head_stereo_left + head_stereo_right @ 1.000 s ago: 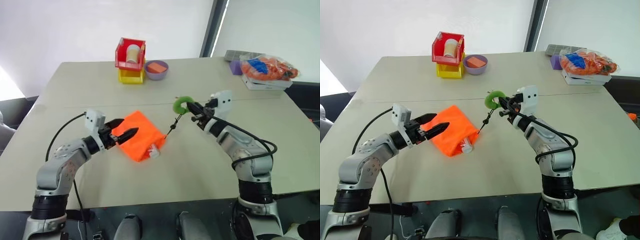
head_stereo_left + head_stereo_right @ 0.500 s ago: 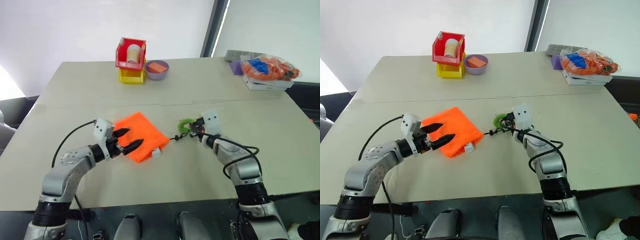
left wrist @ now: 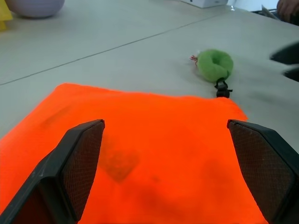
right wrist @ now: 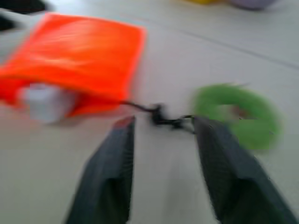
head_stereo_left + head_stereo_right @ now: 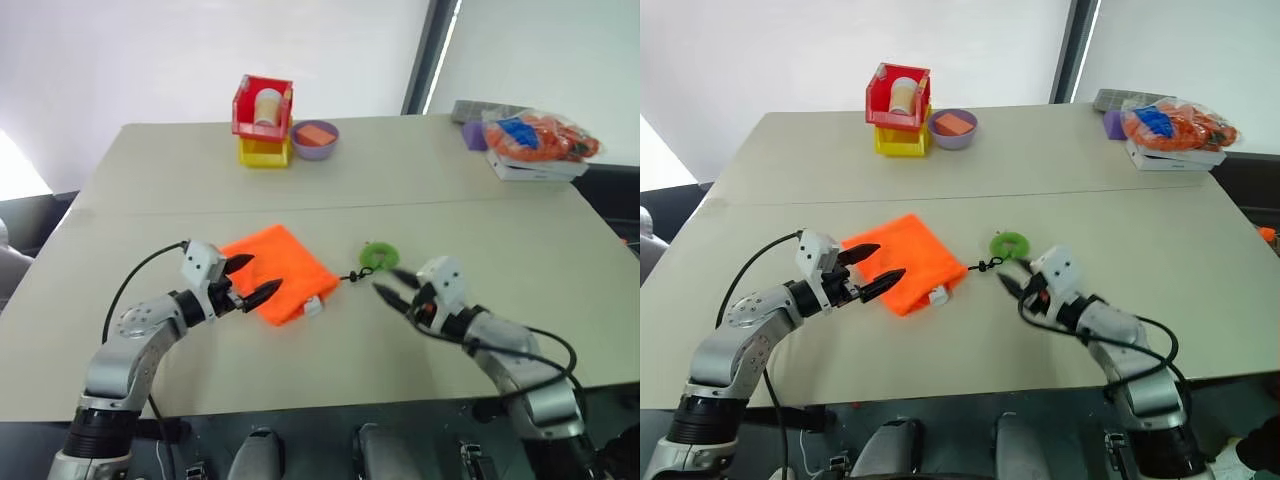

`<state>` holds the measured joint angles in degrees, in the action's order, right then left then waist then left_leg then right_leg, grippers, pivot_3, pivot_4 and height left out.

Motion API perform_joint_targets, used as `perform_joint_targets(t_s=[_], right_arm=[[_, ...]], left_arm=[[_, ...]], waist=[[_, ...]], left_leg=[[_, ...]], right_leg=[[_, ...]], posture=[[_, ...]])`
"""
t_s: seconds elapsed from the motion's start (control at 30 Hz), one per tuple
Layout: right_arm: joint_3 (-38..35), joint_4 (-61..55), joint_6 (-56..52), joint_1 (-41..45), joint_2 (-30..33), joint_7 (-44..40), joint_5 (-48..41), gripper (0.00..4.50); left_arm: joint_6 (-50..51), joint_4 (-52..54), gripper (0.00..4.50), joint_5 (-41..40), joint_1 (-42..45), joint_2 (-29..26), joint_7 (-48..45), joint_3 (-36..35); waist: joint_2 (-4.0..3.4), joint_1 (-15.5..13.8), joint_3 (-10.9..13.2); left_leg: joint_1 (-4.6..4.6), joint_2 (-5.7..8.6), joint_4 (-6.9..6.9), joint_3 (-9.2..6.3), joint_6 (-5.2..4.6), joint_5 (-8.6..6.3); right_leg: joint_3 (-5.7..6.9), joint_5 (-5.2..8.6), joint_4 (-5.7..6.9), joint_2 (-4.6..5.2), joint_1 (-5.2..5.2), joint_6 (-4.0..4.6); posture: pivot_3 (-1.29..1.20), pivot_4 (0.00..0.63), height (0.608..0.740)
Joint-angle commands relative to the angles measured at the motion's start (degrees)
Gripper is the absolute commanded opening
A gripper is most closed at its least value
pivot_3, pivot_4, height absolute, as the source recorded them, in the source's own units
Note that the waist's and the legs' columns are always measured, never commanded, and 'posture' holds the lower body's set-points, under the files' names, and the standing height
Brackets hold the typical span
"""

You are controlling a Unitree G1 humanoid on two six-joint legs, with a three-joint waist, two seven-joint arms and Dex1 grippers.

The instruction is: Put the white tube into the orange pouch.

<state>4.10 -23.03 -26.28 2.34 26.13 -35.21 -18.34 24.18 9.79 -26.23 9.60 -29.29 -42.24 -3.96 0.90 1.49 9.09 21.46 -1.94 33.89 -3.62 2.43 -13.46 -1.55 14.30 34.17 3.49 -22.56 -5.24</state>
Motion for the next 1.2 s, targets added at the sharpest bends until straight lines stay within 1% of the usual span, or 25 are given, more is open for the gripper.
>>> perform_joint_targets(t_s=[0.03, 0.07, 0.17, 0.27, 0.33, 0.57, 0.67, 0.77, 0.9, 1.0, 1.1, 1.2], right_arm=[[7.0, -2.9, -3.1, 2.2, 0.5, 0.0, 3.1, 0.16], [9.1, -1.5, -4.2, 3.3, 0.0, 1.0, 4.9, 0.06], [13.1, 3.4, -4.5, 7.0, -2.6, 2.9, 8.2, 0.06], [14.3, 7.0, -4.8, 10.2, -5.9, 4.1, 9.2, 0.06], [14.5, 10.3, -4.4, 12.6, -8.3, 5.5, 10.3, 0.06], [14.9, 14.9, -3.1, 17.4, -12.3, 5.8, 11.3, 0.06], [14.4, 14.7, -3.0, 17.1, -11.3, 5.9, 12.2, 0.06], [12.0, 11.0, -4.0, 14.0, -7.5, 4.6, 11.6, 0.06], [8.9, 3.0, -5.4, 8.6, -1.4, 0.0, 8.0, 0.06], [9.6, -1.5, -6.8, 6.3, 1.5, -3.1, 6.2, 0.06], [11.4, -2.1, -7.7, 6.9, 0.6, -3.2, 6.1, 0.06], [14.2, 1.5, -7.9, 9.9, -2.9, -1.0, 8.2, 0.06]], left_arm=[[-2.1, -0.1, 4.50, 0.1, 0.6, -1.0, -0.9, -1.9], [-2.6, -0.3, 4.50, 0.4, 0.5, -1.4, -1.4, -1.9], [-4.3, -0.5, 4.50, 1.0, 0.1, -2.6, -3.2, -1.7], [-5.0, -0.8, 4.50, 1.1, -0.3, -3.2, -3.5, -1.8], [-5.2, -0.9, 4.50, 1.1, -0.5, -3.3, -3.3, -2.2], [-5.1, -0.2, 4.50, 1.2, -1.4, -3.0, -2.9, -2.4], [-4.9, -0.1, 4.50, 1.2, -1.3, -2.7, -2.4, -2.5], [-4.9, 0.5, 4.50, 1.0, -1.8, -2.7, -2.4, -2.7], [-5.0, 0.8, 4.50, 0.8, -2.0, -2.7, -2.6, -2.6], [-5.0, 0.4, 4.50, 0.8, -1.6, -2.7, -2.9, -2.5], [-5.0, 0.1, 4.50, 0.9, -1.2, -2.6, -3.1, -2.3], [-5.0, 0.1, 4.50, 1.0, -1.1, -2.4, -3.0, -2.0]], waist=[[0.01, 0.1, 0.0], [0.02, 0.2, 0.0], [0.04, 0.2, 0.0], [0.05, 0.1, 0.0], [0.06, -0.4, 0.0], [0.07, -0.6, 0.0], [0.07, -0.5, 0.0], [0.07, -0.8, 0.0], [0.08, -0.8, 0.0], [0.08, -0.3, 0.0], [0.08, -0.3, 0.0], [0.08, -0.3, 0.0]], left_leg=[[-0.02, 0.00, 0.01, -0.01, 0.00, 0.00], [-0.03, 0.00, 0.03, -0.03, 0.01, -0.01], [-0.02, 0.01, 0.10, -0.03, 0.06, -0.03], [0.05, 0.07, 0.10, 0.04, 0.05, -0.02], [0.08, 0.08, 0.06, 0.07, 0.04, -0.01], [0.14, 0.03, -0.09, 0.01, 0.02, 0.00], [0.06, 0.03, -0.07, 0.01, 0.02, 0.00], [0.07, 0.04, -0.04, 0.01, 0.02, 0.00], [0.13, 0.06, -0.02, 0.04, 0.02, 0.00], [0.07, 0.02, -0.04, 0.05, 0.02, 0.00], [-0.01, -0.04, -0.06, 0.01, 0.02, 0.00], [-0.01, -0.05, -0.03, 0.01, 0.02, -0.01]], right_leg=[[0.00, -0.02, 0.00, 0.00, 0.00, 0.03], [0.01, -0.03, -0.01, 0.01, 0.00, 0.05], [0.04, -0.05, -0.11, 0.08, -0.26, 0.11], [0.04, -0.07, -0.16, 0.20, -0.26, 0.13], [0.04, -0.21, -0.16, 0.20, -0.27, 0.36], [0.09, -0.20, -0.01, 0.07, -0.20, 0.31], [0.09, -0.19, -0.01, 0.07, -0.14, 0.30], [0.09, -0.19, -0.02, 0.09, -0.14, 0.29], [0.09, -0.17, -0.09, 0.15, -0.10, 0.27], [0.08, -0.05, -0.06, 0.10, -0.12, 0.07], [0.09, -0.05, 0.01, 0.02, -0.13, 0.07], [0.09, -0.06, -0.01, 0.02, -0.20, 0.10]], posture=[[0.00, 0.150, 0.740], [0.00, 0.150, 0.740], [0.00, 0.150, 0.740], [0.00, 0.150, 0.740], [0.00, 0.150, 0.740], [0.00, 0.150, 0.740], [0.00, 0.150, 0.740], [0.00, 0.150, 0.740], [0.00, 0.150, 0.740], [0.00, 0.150, 0.740], [0.00, 0.150, 0.740], [0.00, 0.150, 0.740]])
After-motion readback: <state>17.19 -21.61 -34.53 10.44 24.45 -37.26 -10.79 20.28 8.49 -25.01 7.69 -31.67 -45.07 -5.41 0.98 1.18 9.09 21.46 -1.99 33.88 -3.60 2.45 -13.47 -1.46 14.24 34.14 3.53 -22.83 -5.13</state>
